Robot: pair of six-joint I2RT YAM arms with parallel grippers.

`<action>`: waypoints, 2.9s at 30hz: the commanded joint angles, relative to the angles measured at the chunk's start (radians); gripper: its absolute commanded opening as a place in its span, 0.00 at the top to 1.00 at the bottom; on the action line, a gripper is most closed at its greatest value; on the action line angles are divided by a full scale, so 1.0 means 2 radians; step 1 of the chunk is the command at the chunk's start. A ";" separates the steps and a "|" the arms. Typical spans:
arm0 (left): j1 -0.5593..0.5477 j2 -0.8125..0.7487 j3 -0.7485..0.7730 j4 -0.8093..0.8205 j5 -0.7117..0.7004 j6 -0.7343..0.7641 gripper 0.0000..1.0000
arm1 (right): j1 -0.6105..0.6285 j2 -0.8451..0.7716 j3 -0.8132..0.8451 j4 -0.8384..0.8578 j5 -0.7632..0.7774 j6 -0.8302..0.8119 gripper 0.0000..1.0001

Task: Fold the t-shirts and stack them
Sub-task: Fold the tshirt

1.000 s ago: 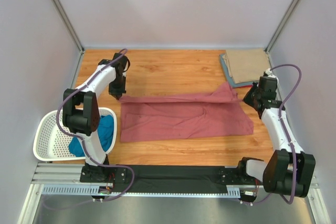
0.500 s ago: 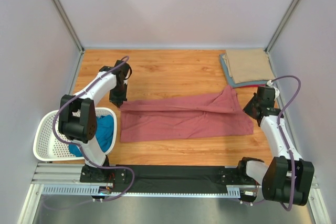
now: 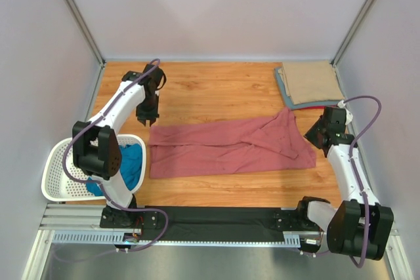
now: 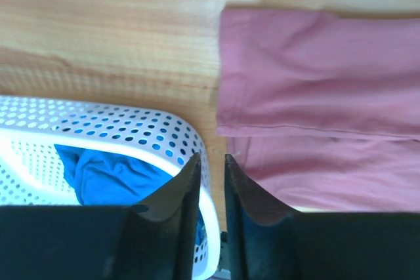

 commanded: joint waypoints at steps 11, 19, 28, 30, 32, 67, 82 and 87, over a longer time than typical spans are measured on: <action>-0.022 0.030 0.010 0.032 0.102 -0.015 0.72 | 0.070 0.088 0.075 0.039 -0.075 0.026 0.67; -0.003 0.074 0.006 0.051 0.102 -0.036 0.72 | 0.069 0.153 0.076 -0.047 0.018 0.070 0.64; 0.009 0.100 0.017 0.052 0.080 -0.036 0.72 | 0.068 0.138 0.017 -0.045 0.020 0.127 0.56; 0.009 0.103 0.019 0.052 0.083 -0.037 0.72 | 0.068 0.135 0.010 -0.042 0.026 0.130 0.56; 0.008 0.104 0.019 0.053 0.082 -0.038 0.72 | 0.068 0.131 0.000 -0.036 0.027 0.132 0.56; 0.024 0.129 0.063 0.051 0.052 -0.025 0.68 | 0.065 0.035 0.003 0.005 0.116 0.066 1.00; 0.024 0.183 0.082 0.044 0.022 -0.003 1.00 | 0.052 0.036 0.067 -0.047 0.122 0.056 1.00; 0.027 0.183 0.084 0.047 0.010 -0.012 1.00 | 0.013 0.029 0.023 -0.036 0.106 0.050 1.00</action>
